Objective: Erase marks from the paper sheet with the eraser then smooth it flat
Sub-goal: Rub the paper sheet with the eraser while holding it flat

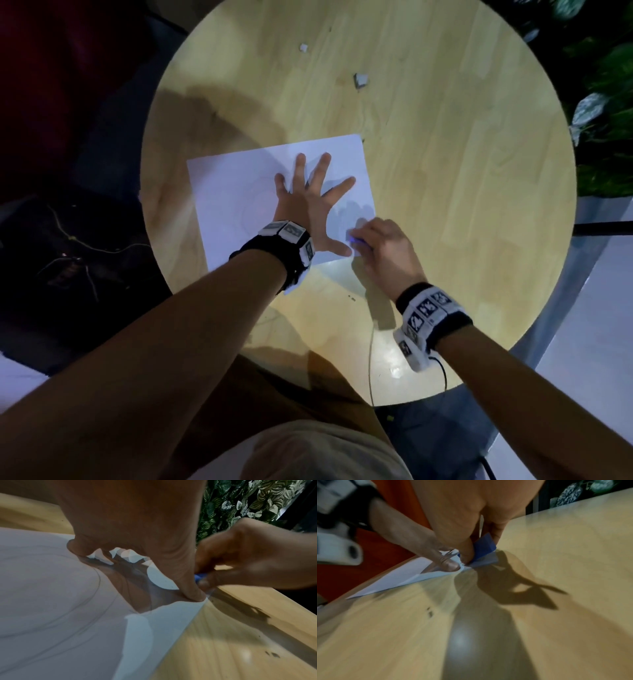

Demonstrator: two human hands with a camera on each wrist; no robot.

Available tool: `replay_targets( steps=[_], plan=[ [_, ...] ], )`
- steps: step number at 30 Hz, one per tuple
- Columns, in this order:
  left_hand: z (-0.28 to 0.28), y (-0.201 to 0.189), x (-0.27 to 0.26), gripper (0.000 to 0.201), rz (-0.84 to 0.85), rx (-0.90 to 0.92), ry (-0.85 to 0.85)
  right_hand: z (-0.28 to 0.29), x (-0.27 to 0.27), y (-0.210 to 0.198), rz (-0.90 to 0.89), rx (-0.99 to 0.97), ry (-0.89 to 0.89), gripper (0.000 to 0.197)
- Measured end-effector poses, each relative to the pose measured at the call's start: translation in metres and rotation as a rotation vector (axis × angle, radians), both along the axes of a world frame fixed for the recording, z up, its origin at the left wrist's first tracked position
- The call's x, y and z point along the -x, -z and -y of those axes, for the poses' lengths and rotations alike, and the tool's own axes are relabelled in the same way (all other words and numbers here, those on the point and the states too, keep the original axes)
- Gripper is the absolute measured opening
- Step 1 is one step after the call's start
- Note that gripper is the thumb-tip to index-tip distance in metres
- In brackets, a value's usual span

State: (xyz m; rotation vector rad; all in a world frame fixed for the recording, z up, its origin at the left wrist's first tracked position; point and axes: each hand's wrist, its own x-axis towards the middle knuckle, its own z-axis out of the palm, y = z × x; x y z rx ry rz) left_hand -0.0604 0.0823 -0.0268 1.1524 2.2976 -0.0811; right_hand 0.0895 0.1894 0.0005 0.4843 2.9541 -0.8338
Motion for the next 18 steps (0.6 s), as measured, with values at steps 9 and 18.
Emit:
replay_targets(
  steps=[9, 18],
  plan=[
    [0.072, -0.026, 0.061, 0.098, 0.132, -0.107, 0.075, -0.020, -0.018, 0.002, 0.036, 0.043, 0.075, 0.022],
    [0.124, -0.030, -0.002, 0.081, -0.020, -0.217, 0.058, -0.027, 0.007, -0.005, -0.048, 0.130, 0.303, 0.014]
  ],
)
